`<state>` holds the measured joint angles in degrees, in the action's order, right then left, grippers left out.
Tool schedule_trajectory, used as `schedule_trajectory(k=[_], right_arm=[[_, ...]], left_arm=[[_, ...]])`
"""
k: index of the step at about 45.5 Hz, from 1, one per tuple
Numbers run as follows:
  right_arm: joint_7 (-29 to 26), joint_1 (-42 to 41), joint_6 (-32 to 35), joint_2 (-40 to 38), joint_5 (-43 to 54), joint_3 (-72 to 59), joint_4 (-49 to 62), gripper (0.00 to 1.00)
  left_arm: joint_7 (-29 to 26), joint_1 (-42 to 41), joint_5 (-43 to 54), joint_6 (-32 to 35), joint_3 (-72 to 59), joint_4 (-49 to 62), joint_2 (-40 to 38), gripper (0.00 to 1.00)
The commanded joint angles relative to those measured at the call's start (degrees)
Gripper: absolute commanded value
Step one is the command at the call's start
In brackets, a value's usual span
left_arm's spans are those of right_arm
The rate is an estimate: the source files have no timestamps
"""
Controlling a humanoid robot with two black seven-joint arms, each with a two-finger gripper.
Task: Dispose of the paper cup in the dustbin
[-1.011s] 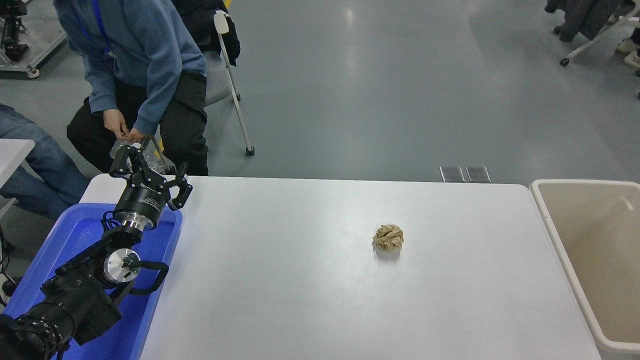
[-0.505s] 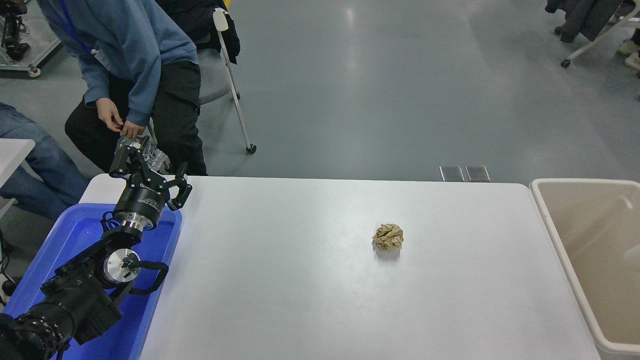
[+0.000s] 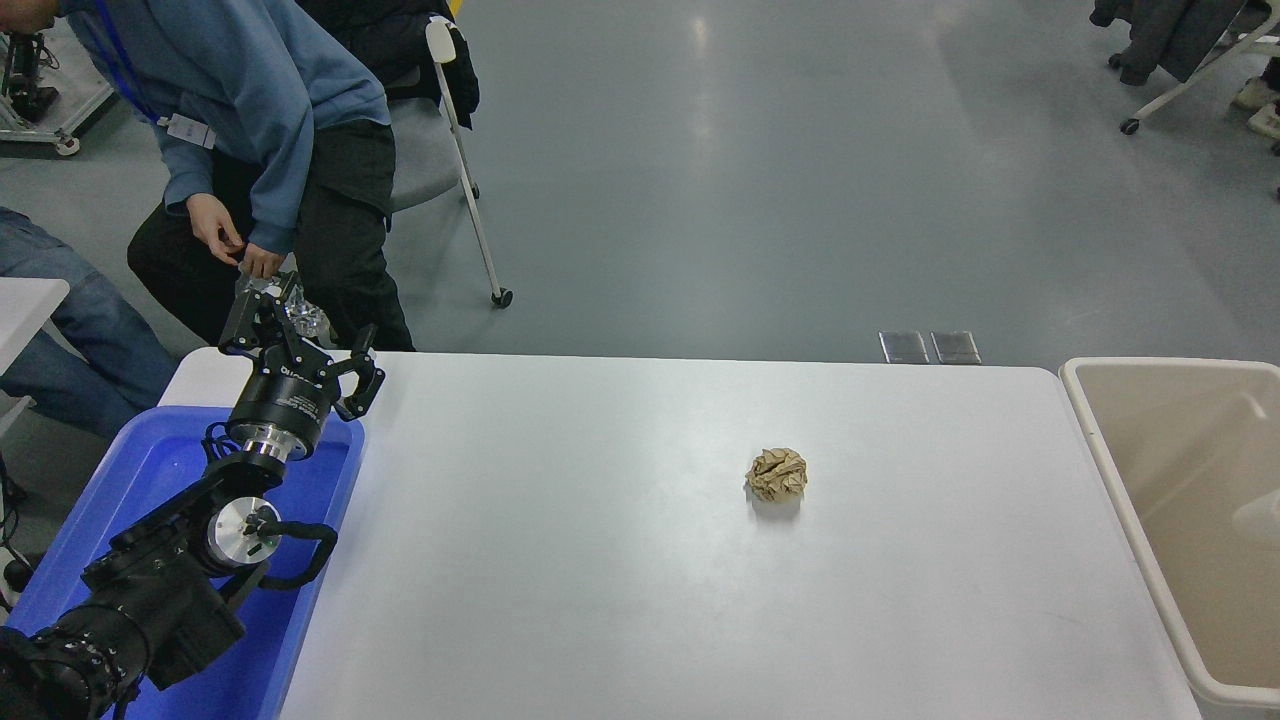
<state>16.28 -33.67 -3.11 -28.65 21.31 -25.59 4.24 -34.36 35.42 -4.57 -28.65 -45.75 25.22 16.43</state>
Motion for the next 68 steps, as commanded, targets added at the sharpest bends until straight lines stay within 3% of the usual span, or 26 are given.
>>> schedule_trajectory(k=[1,6,32,42,47,53,58,68], right_arm=[[-0.29,0.19,-1.45,0.26,-0.39,0.54,0.15,0.89],[-0.29,0.10,-3.30,0.88,-0.39,0.63,0.15,0.98],[-0.29,-5.53,-3.65,2.37,-0.39,1.24,3.75,0.99],[-0.29,-6.84,-1.46,1.58,-0.74,1.68,4.46,0.99],[-0.29,-9.21,1.52,1.32,-5.65,6.06,3.67,0.99],[-0.20,-9.92,4.78,-0.96,-12.86,15.29,-2.03,0.99],[0.15,-10.36,5.05,-7.20,-13.49,22.58,-10.99,0.99],[0.24,-9.66,6.19,-12.04,-13.49,37.97,-24.80,0.99]], left_arm=[[0.00,0.00,0.00,0.00,0.05,0.00,0.00,1.00],[0.00,0.00,0.00,0.00,-0.04,0.00,0.00,1.00],[0.00,0.00,0.00,0.00,-0.04,0.00,0.00,1.00],[0.00,0.00,0.00,0.00,-0.04,0.00,0.00,1.00],[0.00,0.00,0.00,0.00,-0.04,0.00,0.00,1.00],[0.00,0.00,0.00,0.00,-0.04,0.00,0.00,1.00],[0.00,0.00,0.00,0.00,0.05,0.00,0.00,1.00],[0.00,0.00,0.00,0.00,-0.04,0.00,0.00,1.00]])
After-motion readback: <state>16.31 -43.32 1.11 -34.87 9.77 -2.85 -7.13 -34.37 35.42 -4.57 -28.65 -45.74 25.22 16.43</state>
